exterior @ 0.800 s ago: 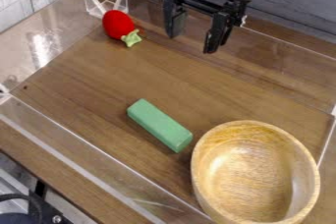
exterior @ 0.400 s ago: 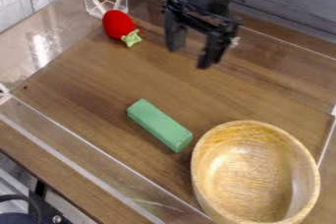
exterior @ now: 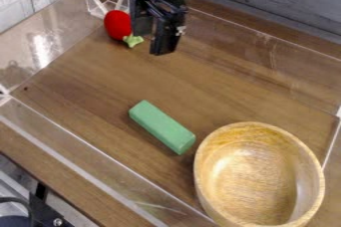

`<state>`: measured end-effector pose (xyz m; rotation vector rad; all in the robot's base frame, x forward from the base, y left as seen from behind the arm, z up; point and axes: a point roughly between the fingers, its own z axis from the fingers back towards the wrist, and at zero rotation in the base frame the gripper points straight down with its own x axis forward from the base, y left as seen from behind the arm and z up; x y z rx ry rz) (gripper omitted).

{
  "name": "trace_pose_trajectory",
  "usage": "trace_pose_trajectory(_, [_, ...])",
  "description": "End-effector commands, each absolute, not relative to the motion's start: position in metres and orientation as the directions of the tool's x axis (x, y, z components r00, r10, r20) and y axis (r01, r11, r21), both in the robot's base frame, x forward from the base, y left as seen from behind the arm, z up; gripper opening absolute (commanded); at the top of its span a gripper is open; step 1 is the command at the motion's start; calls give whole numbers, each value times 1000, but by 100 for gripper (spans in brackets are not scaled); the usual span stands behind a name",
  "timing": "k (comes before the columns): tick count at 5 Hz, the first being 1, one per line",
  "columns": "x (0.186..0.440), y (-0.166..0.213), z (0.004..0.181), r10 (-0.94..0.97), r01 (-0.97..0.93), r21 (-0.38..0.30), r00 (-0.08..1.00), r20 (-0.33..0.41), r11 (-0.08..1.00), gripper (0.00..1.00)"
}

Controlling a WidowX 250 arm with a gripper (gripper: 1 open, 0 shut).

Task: Move the red object to the right side of the table

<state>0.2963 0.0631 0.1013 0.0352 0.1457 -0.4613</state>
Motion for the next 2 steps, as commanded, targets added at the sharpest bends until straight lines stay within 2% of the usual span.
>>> trace_pose_trajectory(1, [318,73,104,-501,507,55,860,-100,860,100])
trace_pose_trajectory(2, [328,80,106,-595,603,73,797,-104,795,100])
